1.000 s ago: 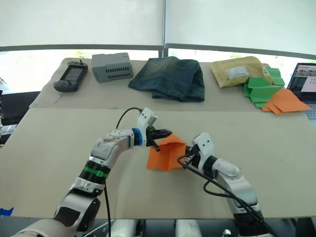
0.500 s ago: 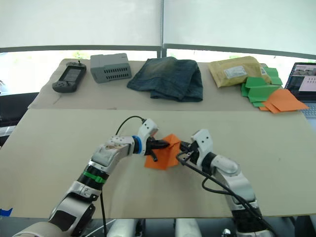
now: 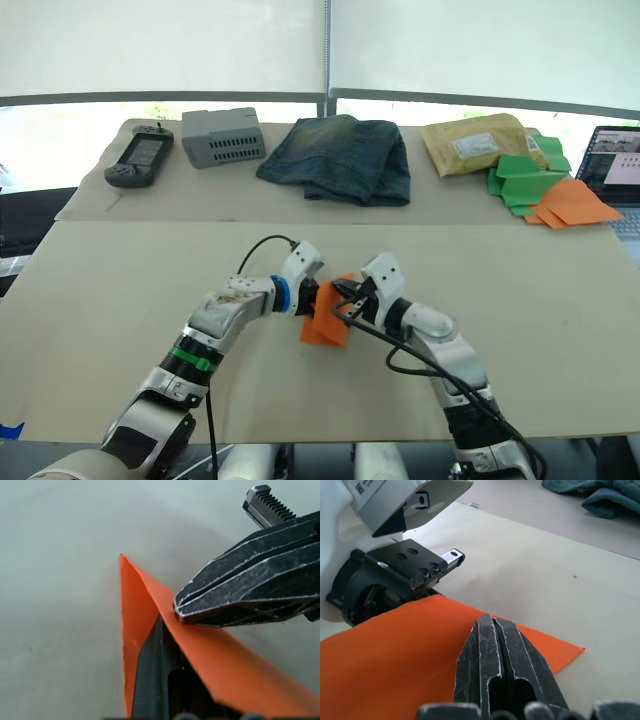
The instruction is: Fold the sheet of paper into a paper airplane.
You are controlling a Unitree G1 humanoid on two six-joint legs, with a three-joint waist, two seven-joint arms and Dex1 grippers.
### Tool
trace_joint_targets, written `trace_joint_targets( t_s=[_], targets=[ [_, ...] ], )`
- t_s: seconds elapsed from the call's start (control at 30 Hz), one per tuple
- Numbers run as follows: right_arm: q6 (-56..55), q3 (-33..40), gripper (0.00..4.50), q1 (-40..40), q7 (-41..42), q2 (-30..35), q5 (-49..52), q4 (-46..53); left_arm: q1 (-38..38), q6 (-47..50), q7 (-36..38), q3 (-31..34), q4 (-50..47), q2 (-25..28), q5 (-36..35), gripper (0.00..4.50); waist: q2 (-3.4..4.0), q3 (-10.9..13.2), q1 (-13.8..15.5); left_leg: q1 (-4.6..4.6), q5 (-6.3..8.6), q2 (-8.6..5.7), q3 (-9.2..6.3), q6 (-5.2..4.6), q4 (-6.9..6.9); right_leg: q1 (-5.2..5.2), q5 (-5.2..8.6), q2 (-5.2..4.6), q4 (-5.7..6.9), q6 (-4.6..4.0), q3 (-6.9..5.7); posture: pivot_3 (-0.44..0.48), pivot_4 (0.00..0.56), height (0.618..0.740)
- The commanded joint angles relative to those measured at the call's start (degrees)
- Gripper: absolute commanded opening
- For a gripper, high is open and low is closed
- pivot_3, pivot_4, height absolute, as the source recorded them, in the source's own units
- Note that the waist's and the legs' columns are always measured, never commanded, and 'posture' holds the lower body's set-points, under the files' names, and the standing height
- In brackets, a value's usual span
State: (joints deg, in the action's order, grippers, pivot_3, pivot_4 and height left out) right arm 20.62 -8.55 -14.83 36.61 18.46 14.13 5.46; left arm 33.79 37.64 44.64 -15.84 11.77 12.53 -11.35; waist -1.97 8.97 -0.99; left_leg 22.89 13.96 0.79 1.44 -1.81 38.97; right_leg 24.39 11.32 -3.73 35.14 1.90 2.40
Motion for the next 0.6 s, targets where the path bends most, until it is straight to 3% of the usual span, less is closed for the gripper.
trace_joint_targets(
  t_s=[0.03,0.33,0.6],
  targets=[
    [-1.6,-0.4,0.00,-0.6,1.1,0.4,-0.7,-0.6,-0.8,0.6,0.7,1.8,-2.9,2.8,-0.5,0.06,0.00,0.0,-0.1,-0.01,0.00,0.02,0.00,0.00,0.00,0.00,0.00,0.02,0.03,-0.01,0.00,0.000,0.150,0.722],
    [-2.3,-1.7,0.00,-1.3,3.4,1.4,-2.8,-3.7,-1.8,3.6,2.3,5.6,-8.5,8.4,-3.2,0.06,0.00,0.0,0.1,-0.04,-0.01,0.06,-0.01,0.01,0.01,0.02,0.00,0.08,0.08,-0.04,0.01,0.000,0.150,0.722],
    [-0.2,-4.5,0.00,-2.5,3.0,2.2,-6.8,-7.6,-0.1,0.0,3.8,7.5,-9.3,5.7,-6.8,0.06,0.00,0.0,0.2,-0.05,-0.01,0.06,0.00,0.02,0.03,-0.01,-0.03,0.08,0.09,-0.08,0.00,0.000,0.150,0.722]
  ],
)
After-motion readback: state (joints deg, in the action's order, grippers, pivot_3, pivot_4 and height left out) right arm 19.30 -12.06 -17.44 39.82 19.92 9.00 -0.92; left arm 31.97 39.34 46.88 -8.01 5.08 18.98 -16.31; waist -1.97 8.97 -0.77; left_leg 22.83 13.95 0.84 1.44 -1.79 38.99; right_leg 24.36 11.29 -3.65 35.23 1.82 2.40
